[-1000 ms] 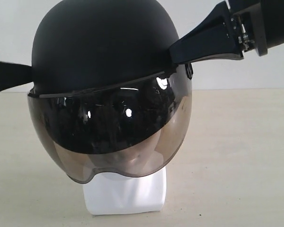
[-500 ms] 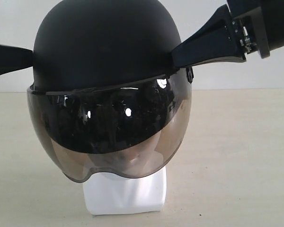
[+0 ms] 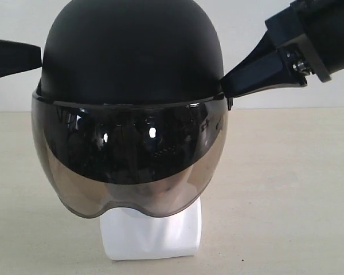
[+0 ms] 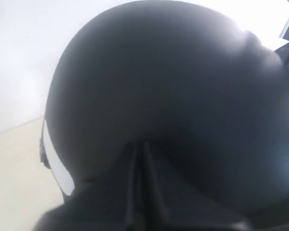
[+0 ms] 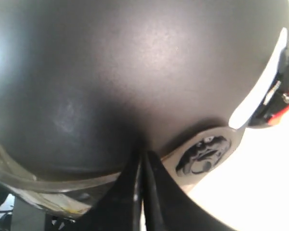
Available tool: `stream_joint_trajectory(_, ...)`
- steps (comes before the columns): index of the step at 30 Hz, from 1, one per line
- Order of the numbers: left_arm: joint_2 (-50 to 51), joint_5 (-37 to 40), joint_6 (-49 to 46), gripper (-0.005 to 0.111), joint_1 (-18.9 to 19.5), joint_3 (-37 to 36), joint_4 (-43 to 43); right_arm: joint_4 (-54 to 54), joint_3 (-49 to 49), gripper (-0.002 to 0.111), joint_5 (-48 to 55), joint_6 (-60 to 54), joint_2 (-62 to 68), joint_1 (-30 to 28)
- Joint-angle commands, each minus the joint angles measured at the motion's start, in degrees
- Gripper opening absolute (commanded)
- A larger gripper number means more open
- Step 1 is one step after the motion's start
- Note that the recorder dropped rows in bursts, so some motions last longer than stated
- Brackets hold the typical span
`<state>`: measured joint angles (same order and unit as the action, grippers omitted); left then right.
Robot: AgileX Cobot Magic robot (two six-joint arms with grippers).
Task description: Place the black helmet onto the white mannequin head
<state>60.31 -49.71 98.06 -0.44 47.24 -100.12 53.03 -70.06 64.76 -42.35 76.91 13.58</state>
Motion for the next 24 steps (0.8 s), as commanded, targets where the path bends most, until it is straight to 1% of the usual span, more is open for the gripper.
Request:
stream_joint_trajectory(1, 0.02, -3.83, 0.62, 0.004, -0.75, 0.98, 0.18, 0.11, 0.83, 0.0, -1.64, 0.23, 1.02, 0.7)
stream_joint_trajectory(9, 0.02, -3.72, 0.62, 0.004, -0.75, 0.98, 0.18, 0.11, -0.73, 0.0, -1.47, 0.8, -1.07, 0.7)
stream_joint_trajectory(14, 0.02, -3.07, 0.47, 0.004, -0.75, -0.51, 0.18, -0.32, -2.14, 0.0, -0.15, 1.37, -1.07, 0.7)
stream_joint_trajectory(22, -0.14, -2.64, 0.45, 0.004, -0.75, 0.13, 0.18, -1.23, -2.14, 0.0, 0.3, 1.62, -1.3, 0.7)
stream_joint_trajectory(24, -1.05, -1.4, 0.45, 0.004, -0.75, 0.13, 0.18, -1.62, -2.14, 0.0, 0.08, 1.62, -1.92, 0.7)
